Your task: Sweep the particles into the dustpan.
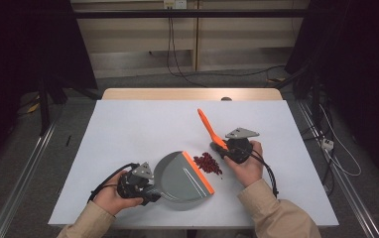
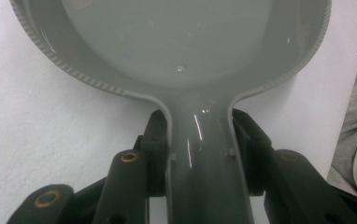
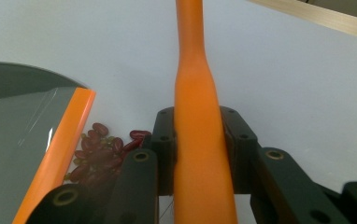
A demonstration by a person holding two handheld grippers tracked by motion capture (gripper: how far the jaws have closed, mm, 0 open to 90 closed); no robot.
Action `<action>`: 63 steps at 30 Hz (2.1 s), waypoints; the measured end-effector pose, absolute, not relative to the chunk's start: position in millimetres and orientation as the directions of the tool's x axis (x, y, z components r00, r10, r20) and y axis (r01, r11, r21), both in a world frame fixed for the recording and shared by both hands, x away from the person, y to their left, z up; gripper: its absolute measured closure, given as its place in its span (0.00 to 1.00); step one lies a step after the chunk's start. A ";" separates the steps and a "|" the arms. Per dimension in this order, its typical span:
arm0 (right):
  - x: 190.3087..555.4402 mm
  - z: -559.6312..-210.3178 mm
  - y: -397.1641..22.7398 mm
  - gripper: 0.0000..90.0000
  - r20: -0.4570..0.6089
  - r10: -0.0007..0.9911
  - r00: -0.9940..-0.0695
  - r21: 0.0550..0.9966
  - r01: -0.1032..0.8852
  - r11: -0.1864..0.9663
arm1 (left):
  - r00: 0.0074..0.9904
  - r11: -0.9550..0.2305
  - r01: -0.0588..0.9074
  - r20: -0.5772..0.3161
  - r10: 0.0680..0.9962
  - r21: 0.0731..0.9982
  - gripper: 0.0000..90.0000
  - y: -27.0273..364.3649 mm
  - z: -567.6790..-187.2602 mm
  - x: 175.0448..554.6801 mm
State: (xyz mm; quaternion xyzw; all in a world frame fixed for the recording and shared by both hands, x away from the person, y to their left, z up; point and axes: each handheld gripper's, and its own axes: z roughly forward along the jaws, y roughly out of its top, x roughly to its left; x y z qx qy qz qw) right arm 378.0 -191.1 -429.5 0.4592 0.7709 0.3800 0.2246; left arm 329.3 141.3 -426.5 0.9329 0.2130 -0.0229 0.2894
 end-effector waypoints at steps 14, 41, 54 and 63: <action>367.5 -429.8 -177.7 0.78 0.027 0.872 -0.489 0.792 0.543 0.280 | 0.920 -0.779 0.390 -0.167 0.355 0.491 0.70 129.5 -425.5 331.3; 352.0 -433.8 -142.0 0.78 0.053 0.869 -0.492 0.819 0.520 0.244 | 0.897 -0.765 0.440 -0.196 0.395 0.471 0.70 115.8 -429.1 333.6; 341.3 -421.8 -120.5 0.79 0.110 0.823 -0.558 0.851 0.481 0.212 | 0.884 -0.749 0.466 -0.207 0.419 0.471 0.70 118.9 -429.3 334.6; 372.1 -414.3 -148.4 0.79 0.089 0.870 -0.485 0.872 0.461 0.168 | 0.863 -0.719 0.503 -0.228 0.451 0.480 0.70 122.7 -430.1 336.8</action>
